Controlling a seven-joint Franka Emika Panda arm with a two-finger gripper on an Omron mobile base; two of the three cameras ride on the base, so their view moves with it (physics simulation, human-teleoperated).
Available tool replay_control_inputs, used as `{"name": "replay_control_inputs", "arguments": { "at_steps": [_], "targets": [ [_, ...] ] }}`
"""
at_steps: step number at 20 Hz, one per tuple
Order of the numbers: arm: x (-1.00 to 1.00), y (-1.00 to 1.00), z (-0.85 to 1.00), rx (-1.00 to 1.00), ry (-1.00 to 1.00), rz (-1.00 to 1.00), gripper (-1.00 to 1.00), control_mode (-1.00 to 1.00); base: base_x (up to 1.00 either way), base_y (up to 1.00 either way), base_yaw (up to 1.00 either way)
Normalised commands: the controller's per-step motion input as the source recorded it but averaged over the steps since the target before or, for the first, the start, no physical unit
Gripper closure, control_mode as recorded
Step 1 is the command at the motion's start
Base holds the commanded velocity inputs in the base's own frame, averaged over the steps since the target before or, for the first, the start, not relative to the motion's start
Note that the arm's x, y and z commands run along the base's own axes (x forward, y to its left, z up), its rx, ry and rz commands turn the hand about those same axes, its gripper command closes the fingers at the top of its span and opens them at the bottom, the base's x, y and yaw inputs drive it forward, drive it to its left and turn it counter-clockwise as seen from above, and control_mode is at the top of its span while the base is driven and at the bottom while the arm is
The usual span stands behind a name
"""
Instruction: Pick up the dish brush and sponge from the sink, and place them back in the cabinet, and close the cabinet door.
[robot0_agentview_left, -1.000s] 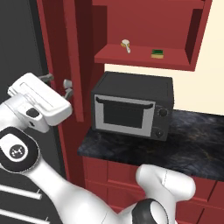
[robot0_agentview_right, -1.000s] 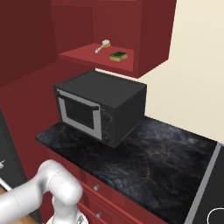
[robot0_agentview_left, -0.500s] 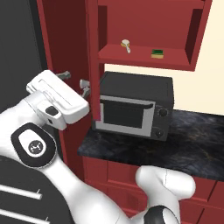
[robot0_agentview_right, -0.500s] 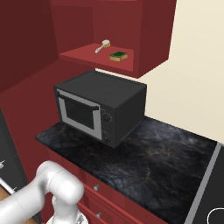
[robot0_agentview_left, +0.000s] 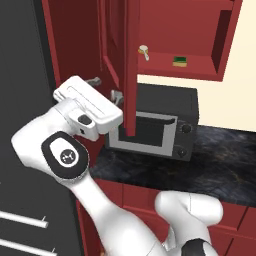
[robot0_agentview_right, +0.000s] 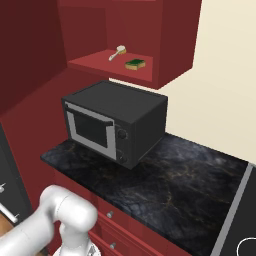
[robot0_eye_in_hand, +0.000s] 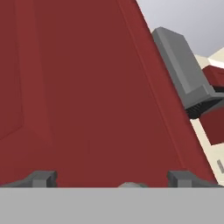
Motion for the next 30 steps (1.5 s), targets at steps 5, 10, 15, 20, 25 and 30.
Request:
{"name": "replay_control_inputs", "arguments": {
  "at_steps": [5, 10, 15, 20, 25, 30],
  "targets": [
    [0.17, -0.43, -0.01, 0.0, 0.0, 0.0, -1.0, -1.0, 0.0, 0.0, 0.0],
    [0.08, -0.49, 0.0, 0.0, 0.0, 0.01, -1.0, -1.0, 0.0, 0.0, 0.0],
    [0.0, -0.57, 0.0, 0.0, 0.0, 0.05, -1.0, -1.0, 0.0, 0.0, 0.0],
    [0.0, -0.56, 0.0, 0.0, 0.0, 0.07, -1.0, -1.0, 0.0, 0.0, 0.0],
    [0.01, -0.52, 0.0, 0.0, 0.0, 0.07, -1.0, -1.0, 0.0, 0.0, 0.0],
    [0.07, -0.47, 0.0, 0.0, 0.0, 0.07, -1.0, -1.0, 0.0, 0.0, 0.0]
  ]
}}
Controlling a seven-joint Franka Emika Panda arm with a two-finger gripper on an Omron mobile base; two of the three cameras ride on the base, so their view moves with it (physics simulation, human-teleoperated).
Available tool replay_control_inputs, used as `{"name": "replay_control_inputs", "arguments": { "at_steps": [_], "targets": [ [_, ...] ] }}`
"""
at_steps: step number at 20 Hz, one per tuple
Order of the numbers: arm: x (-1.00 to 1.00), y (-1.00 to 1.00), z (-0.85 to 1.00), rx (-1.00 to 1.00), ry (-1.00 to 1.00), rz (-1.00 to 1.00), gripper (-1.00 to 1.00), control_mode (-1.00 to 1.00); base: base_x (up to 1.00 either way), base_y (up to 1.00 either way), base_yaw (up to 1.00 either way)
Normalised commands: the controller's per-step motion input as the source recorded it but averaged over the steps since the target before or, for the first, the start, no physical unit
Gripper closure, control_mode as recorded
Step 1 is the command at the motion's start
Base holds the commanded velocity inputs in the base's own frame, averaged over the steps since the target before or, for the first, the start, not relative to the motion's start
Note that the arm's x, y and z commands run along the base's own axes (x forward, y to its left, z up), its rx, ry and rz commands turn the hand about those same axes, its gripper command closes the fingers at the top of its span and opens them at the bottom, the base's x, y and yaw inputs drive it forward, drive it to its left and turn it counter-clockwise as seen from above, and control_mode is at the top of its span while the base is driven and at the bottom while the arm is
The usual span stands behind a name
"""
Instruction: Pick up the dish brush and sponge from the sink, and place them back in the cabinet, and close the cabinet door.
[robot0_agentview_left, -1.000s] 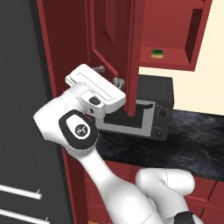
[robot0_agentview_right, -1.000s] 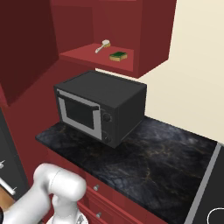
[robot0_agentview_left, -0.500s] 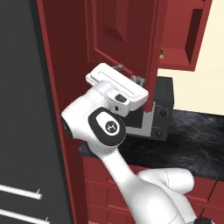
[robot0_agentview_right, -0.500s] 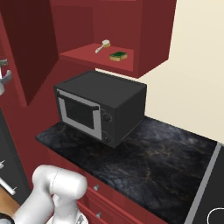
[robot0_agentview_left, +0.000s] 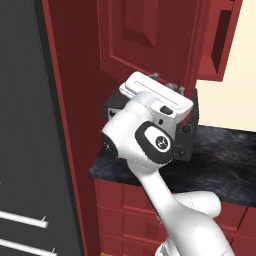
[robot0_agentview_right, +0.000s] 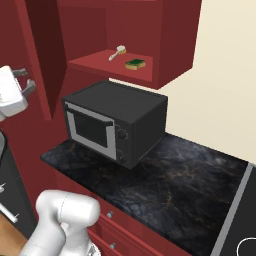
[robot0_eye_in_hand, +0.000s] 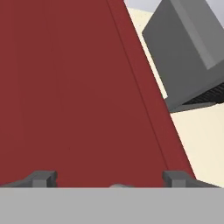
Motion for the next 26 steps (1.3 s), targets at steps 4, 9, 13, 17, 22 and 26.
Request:
{"name": "replay_control_inputs", "arguments": {
  "at_steps": [4, 9, 13, 17, 22, 26],
  "targets": [
    [0.09, -0.47, 0.0, 0.0, 0.0, 0.07, -1.0, -1.0, 0.0, 0.0, 0.0],
    [0.12, -0.41, 0.0, 0.0, 0.0, 0.07, -1.0, -1.0, 0.0, 0.0, 0.0],
    [0.13, -0.39, 0.0, 0.0, 0.0, 0.06, -1.0, -1.0, 0.0, 0.0, 0.0],
    [0.14, -0.38, 0.0, 0.0, 0.0, 0.06, -1.0, -1.0, 0.0, 0.0, 0.0],
    [0.17, -0.38, 0.0, 0.0, 0.0, 0.06, -1.0, -1.0, 0.0, 0.0, 0.0],
    [0.18, -0.37, 0.0, 0.0, 0.0, 0.06, -1.0, -1.0, 0.0, 0.0, 0.0]
  ]
}}
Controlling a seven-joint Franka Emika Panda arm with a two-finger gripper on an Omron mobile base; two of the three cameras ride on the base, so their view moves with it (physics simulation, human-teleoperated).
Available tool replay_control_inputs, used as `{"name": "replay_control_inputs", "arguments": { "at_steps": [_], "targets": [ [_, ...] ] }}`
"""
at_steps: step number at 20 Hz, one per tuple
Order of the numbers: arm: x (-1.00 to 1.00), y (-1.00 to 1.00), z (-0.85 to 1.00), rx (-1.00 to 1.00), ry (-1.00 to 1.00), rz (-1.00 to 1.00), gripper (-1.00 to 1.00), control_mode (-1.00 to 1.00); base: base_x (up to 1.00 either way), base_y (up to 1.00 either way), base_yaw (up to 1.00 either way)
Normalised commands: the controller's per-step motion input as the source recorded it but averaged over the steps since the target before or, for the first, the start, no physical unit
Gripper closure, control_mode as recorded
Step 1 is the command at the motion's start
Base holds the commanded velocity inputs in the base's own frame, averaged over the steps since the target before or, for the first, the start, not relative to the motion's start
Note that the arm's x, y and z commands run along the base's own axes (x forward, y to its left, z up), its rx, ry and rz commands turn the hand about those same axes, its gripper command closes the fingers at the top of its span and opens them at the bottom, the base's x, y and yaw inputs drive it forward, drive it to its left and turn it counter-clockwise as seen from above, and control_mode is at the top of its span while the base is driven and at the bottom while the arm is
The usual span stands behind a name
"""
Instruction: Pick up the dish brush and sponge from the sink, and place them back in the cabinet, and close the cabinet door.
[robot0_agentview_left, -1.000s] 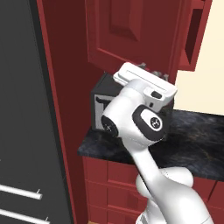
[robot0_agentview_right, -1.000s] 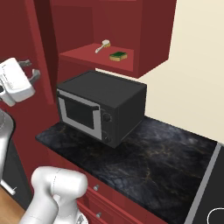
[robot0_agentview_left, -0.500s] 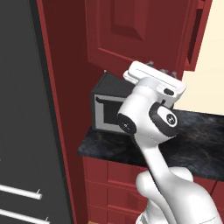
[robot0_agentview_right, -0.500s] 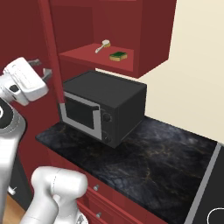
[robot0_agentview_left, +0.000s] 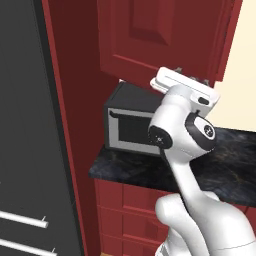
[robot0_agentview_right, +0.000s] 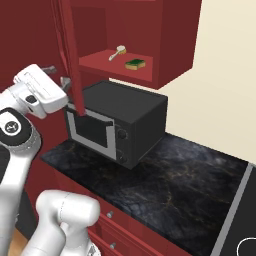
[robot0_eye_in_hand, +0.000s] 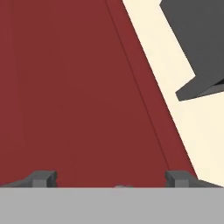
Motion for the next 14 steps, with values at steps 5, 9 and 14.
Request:
{"name": "replay_control_inputs", "arguments": {
  "at_steps": [5, 9, 14],
  "targets": [
    [0.17, -0.37, 0.0, 0.0, 0.0, 0.06, -1.0, -1.0, 0.0, 0.0, 0.0],
    [0.16, -0.36, 0.0, 0.0, 0.0, 0.06, -1.0, -1.0, 0.0, 0.0, 0.0],
    [0.15, -0.35, 0.0, 0.0, 0.0, 0.06, -1.0, -1.0, 0.0, 0.0, 0.0]
  ]
}}
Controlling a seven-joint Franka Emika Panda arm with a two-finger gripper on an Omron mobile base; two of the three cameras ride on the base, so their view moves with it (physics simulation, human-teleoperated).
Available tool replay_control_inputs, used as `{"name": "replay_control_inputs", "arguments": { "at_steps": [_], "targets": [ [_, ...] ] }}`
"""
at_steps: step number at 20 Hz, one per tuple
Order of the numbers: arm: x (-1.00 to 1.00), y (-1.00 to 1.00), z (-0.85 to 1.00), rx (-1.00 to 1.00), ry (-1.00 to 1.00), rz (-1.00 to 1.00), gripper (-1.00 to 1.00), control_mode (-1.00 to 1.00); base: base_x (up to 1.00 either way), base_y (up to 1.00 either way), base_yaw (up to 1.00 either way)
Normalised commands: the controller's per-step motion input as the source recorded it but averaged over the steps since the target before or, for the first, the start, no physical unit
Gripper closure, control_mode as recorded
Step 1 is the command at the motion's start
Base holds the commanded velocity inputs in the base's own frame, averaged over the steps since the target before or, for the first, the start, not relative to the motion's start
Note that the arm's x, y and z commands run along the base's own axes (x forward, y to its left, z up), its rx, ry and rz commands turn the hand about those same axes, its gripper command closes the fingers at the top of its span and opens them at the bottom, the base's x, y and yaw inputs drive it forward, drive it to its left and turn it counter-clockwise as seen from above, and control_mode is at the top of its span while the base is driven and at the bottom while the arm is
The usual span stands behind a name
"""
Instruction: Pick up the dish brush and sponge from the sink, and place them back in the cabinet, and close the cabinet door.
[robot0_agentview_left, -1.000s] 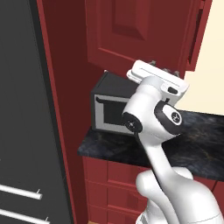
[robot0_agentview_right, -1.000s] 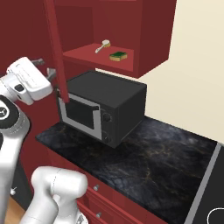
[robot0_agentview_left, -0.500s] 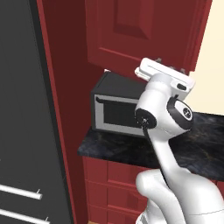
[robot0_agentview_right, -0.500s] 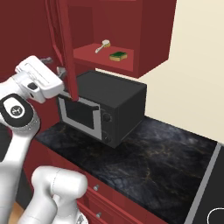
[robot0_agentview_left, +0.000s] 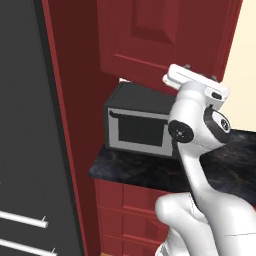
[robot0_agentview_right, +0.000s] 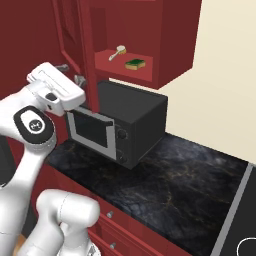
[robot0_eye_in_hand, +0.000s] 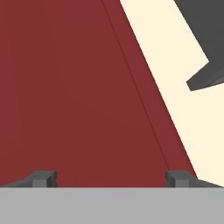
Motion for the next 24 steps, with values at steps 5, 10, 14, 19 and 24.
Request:
{"name": "replay_control_inputs", "arguments": {
  "at_steps": [5, 10, 14, 19, 24],
  "targets": [
    [0.16, -0.31, 0.0, 0.0, 0.0, 0.05, -1.0, -1.0, 0.0, 0.0, 0.0],
    [0.18, -0.28, 0.0, 0.0, 0.0, 0.04, -1.0, -1.0, 0.0, 0.0, 0.0],
    [0.19, -0.27, 0.0, 0.0, 0.0, 0.04, -1.0, -1.0, 0.0, 0.0, 0.0],
    [0.2, -0.28, 0.0, 0.0, 0.0, 0.04, -1.0, -1.0, 0.0, 0.0, 0.0],
    [0.21, -0.29, 0.0, 0.0, 0.0, 0.04, -1.0, -1.0, 0.0, 0.0, 0.0]
  ]
}}
